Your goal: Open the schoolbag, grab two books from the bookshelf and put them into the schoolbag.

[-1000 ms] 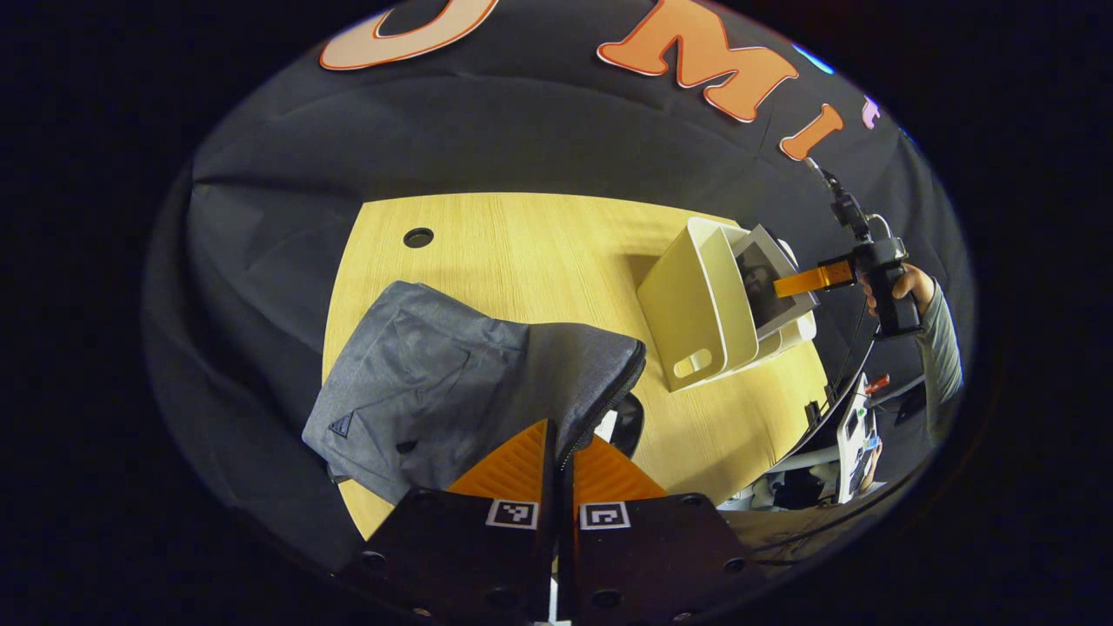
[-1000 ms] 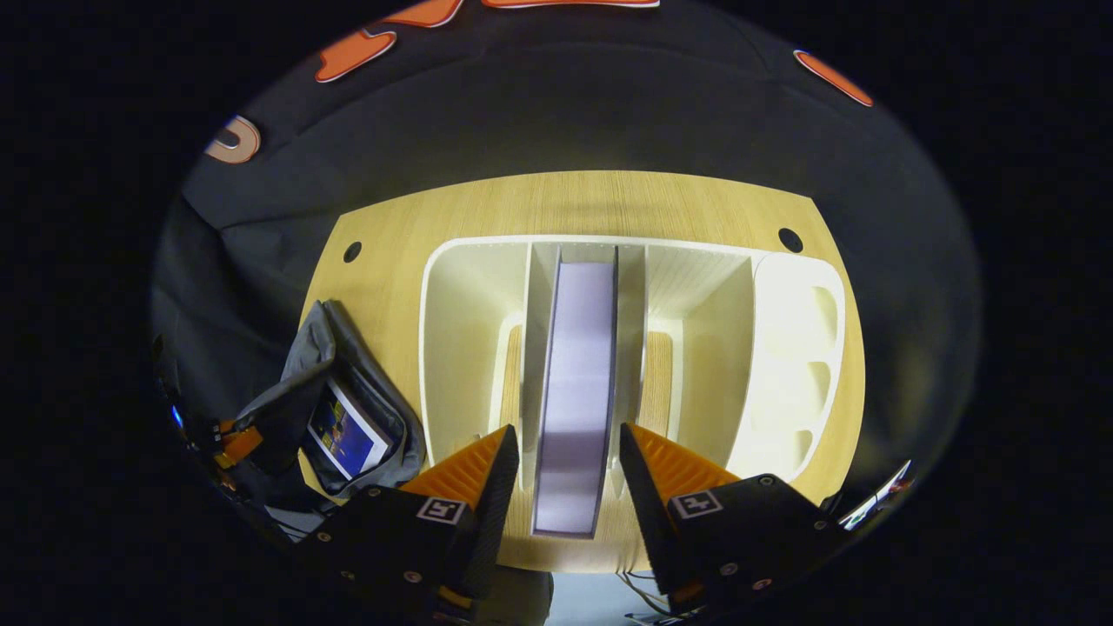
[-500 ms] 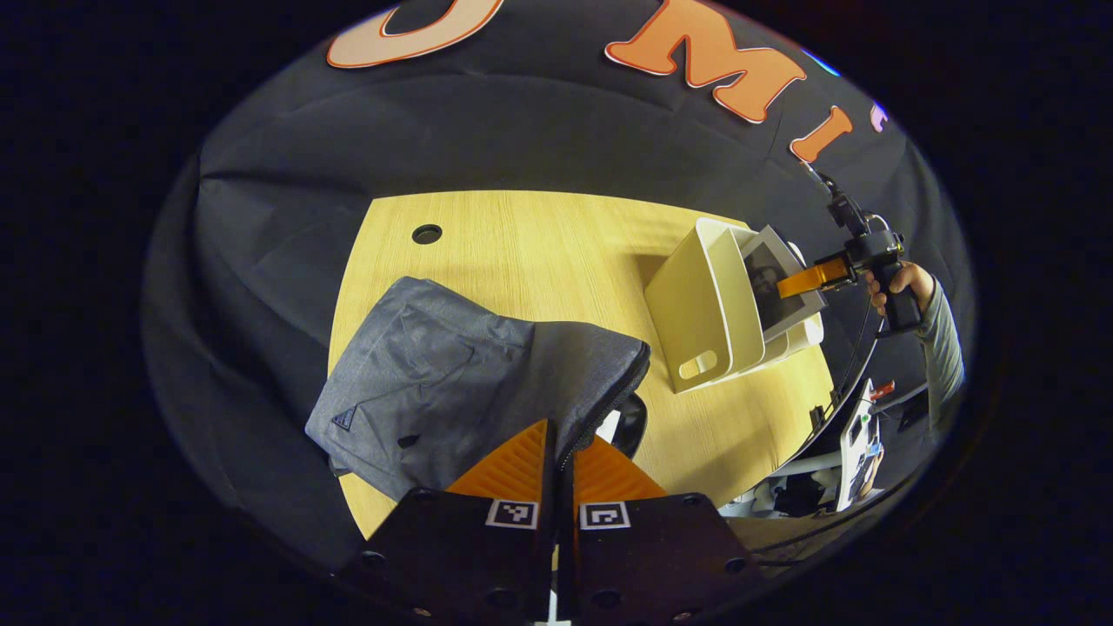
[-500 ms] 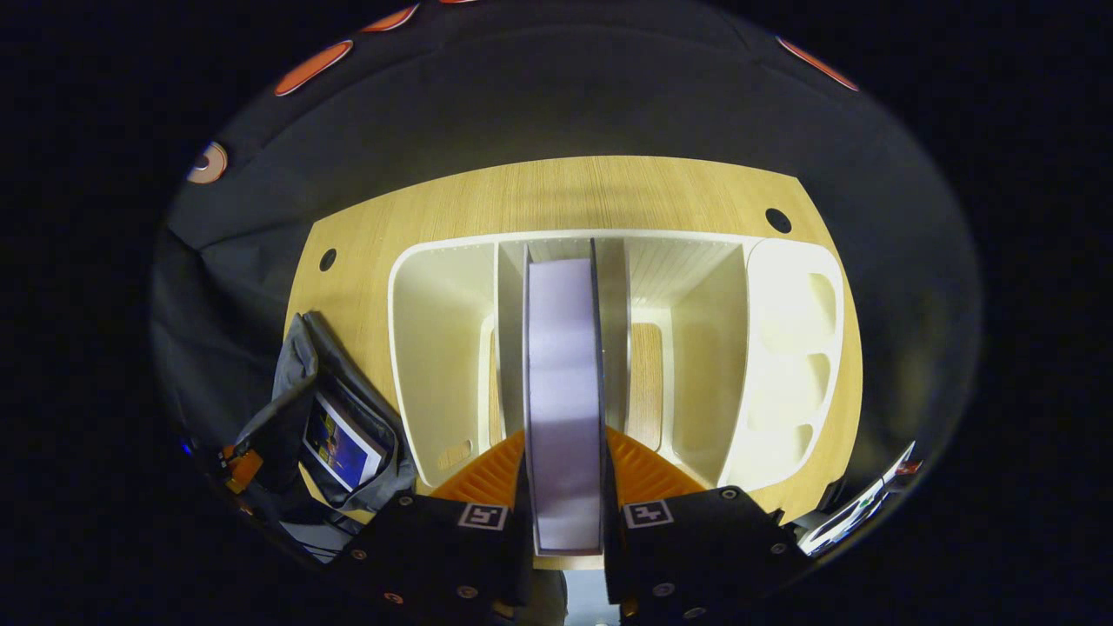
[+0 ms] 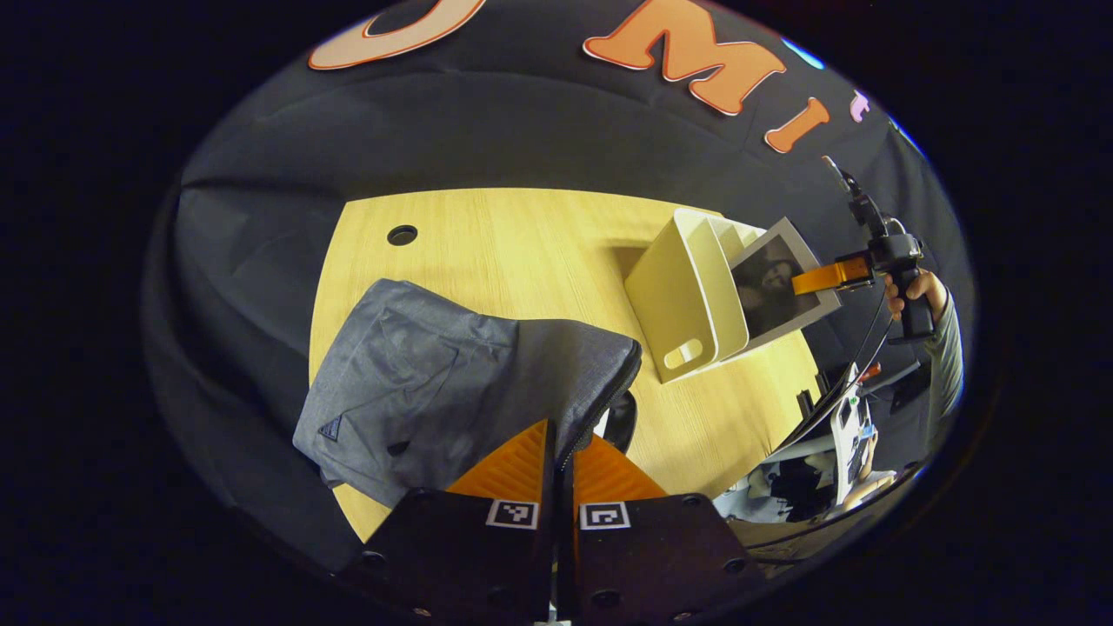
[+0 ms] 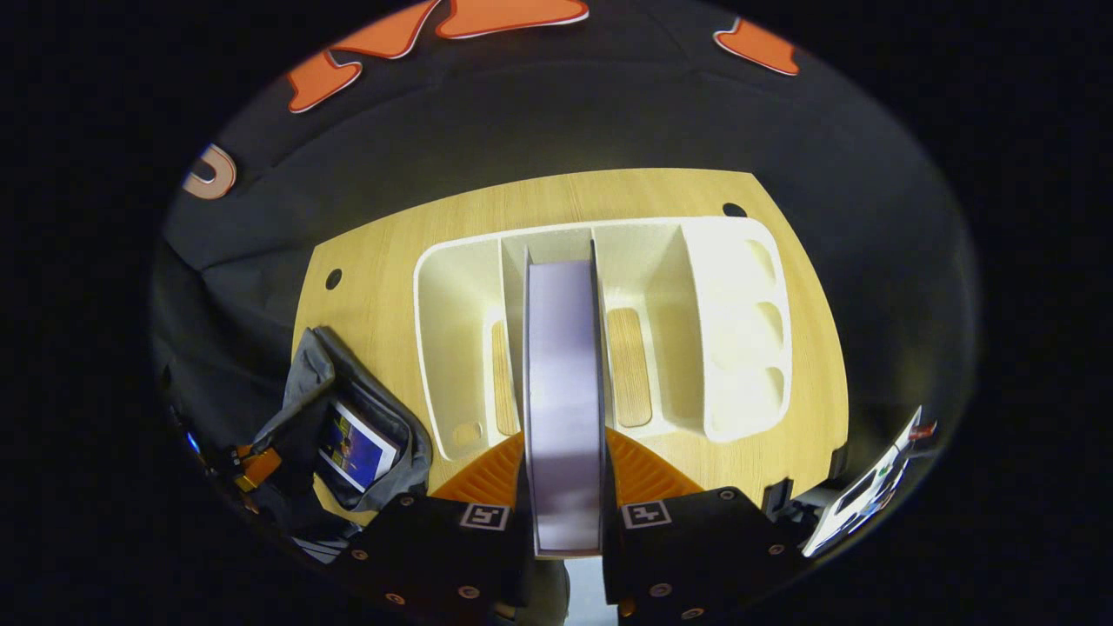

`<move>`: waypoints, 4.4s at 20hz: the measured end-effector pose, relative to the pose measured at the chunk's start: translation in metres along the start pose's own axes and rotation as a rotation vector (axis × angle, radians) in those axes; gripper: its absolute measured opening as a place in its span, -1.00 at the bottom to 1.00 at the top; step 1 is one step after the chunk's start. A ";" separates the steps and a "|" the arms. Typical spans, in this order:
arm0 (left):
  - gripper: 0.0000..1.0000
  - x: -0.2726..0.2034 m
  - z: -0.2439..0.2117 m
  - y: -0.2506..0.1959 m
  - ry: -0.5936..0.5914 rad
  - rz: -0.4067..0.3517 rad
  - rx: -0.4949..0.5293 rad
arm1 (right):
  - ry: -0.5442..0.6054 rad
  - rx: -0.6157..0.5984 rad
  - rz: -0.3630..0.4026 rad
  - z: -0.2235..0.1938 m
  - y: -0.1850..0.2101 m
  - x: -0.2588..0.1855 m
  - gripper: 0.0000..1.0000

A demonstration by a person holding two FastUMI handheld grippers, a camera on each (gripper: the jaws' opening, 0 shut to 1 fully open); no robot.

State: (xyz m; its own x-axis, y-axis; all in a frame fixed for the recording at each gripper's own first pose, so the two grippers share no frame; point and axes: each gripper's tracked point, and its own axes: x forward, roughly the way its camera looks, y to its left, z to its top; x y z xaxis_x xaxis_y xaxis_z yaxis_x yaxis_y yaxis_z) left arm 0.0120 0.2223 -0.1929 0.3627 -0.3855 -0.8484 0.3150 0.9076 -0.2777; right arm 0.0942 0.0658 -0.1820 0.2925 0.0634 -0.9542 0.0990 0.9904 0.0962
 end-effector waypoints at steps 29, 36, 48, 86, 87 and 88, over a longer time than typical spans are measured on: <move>-0.93 0.004 -0.013 0.002 0.083 -0.168 0.259 | -0.148 0.588 0.319 -0.180 0.096 -0.082 -0.36; -0.93 0.000 -0.005 0.001 0.056 -0.141 0.300 | -0.198 0.584 0.454 -0.172 0.133 -0.095 -0.36; -0.93 -0.011 0.009 0.006 -0.008 -0.142 0.255 | -0.150 0.572 0.643 -0.164 0.225 -0.034 -0.36; -0.93 -0.014 -0.024 -0.046 -0.004 -0.203 0.342 | -0.012 0.497 0.950 -0.181 0.376 0.079 -0.37; -0.93 -0.014 -0.026 -0.048 -0.008 -0.195 0.361 | -0.010 0.501 0.954 -0.180 0.380 0.082 -0.38; -0.93 -0.012 -0.023 -0.047 -0.014 -0.179 0.365 | -0.008 0.507 0.960 -0.178 0.381 0.083 -0.37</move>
State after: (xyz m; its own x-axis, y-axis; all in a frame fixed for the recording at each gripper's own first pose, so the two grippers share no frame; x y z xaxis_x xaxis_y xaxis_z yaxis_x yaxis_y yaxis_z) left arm -0.0270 0.1879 -0.1802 0.2847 -0.5366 -0.7944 0.6644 0.7078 -0.2400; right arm -0.0133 0.4701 -0.2755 0.4638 0.7819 -0.4167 0.2066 0.3619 0.9090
